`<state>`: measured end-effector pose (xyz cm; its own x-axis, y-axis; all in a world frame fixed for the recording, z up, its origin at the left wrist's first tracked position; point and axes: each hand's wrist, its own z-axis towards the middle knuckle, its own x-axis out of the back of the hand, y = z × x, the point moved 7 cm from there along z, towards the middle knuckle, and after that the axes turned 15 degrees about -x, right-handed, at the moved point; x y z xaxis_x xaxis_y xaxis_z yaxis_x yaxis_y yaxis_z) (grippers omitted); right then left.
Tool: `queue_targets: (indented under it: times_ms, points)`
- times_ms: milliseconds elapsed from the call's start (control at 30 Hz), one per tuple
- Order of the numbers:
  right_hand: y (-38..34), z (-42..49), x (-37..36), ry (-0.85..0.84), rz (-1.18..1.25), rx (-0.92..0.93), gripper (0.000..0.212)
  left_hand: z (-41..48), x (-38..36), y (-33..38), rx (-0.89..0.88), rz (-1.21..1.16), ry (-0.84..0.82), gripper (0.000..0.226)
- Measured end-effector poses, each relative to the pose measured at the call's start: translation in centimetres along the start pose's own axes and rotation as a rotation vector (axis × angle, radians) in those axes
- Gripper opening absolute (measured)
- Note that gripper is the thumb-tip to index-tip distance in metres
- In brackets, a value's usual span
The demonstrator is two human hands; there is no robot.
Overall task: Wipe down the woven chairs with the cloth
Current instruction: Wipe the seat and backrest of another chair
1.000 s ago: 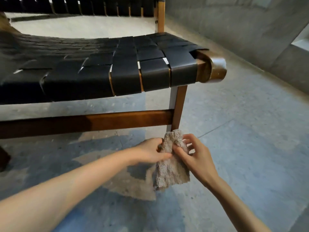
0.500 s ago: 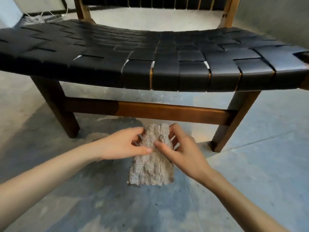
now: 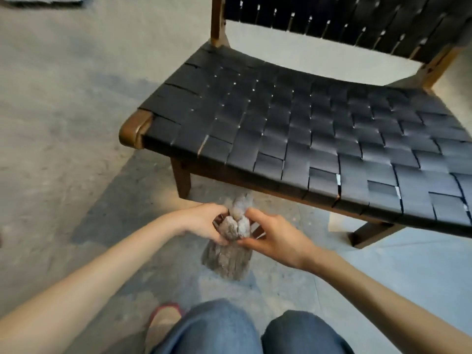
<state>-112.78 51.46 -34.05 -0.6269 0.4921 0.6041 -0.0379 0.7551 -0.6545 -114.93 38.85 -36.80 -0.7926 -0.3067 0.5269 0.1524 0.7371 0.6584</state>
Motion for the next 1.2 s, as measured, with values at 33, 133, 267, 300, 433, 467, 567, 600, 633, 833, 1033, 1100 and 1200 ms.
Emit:
queue_targets:
  times_ms: [33,133,267,300,433,467,567,600,633,833,1033,1100,1200]
  points:
    - [-1.9,-0.5,1.2,-0.01,0.012,0.01,0.03,-1.4,1.2,0.7,-0.004,-0.032,0.025,0.039]
    - [-7.0,-2.0,5.3,0.014,0.074,-0.019,0.026,-6.1,5.2,3.1,-0.003,-0.259,0.154,0.032]
    - [-13.9,-4.8,11.1,0.035,0.159,-0.109,0.024,-13.0,11.6,7.8,-0.02,-0.502,0.256,0.03]
    - [-15.9,-5.4,12.7,0.035,0.166,-0.119,0.023,-14.6,13.4,9.0,-0.023,-0.526,0.276,0.031]
    - [-25.2,-8.5,19.3,0.068,0.17,-0.152,0.027,-22.1,21.1,14.2,-0.019,-0.584,0.331,0.035]
    - [-26.7,-9.2,20.4,0.083,0.169,-0.157,0.025,-23.5,22.3,15.2,-0.019,-0.586,0.348,0.036]
    - [-32.9,-10.9,24.6,0.106,0.158,-0.182,0.028,-28.1,27.1,18.2,-0.026,-0.59,0.394,0.045]
    - [-35.0,-11.6,26.1,0.12,0.166,-0.194,0.029,-29.9,28.7,19.0,-0.022,-0.594,0.412,0.05]
    - [-37.3,-12.2,27.4,0.128,0.173,-0.191,0.031,-31.5,30.4,20.0,-0.034,-0.587,0.425,0.055]
    - [-46.7,-12.4,32.2,0.16,0.182,-0.171,0.028,-37.9,39.4,22.9,-0.206,-0.521,0.466,0.075]
    - [-49.2,-9.5,34.4,0.282,0.268,-0.175,0.035,-37.7,45.4,21.2,-0.221,-0.438,0.446,0.044]
    - [-49.0,-8.1,35.4,0.33,0.3,-0.2,0.036,-36.2,47.5,20.8,-0.224,-0.426,0.431,0.034]
    - [-48.1,-5.4,37.3,0.409,0.365,-0.262,0.034,-33.0,51.1,20.0,-0.234,-0.36,0.374,0.03]
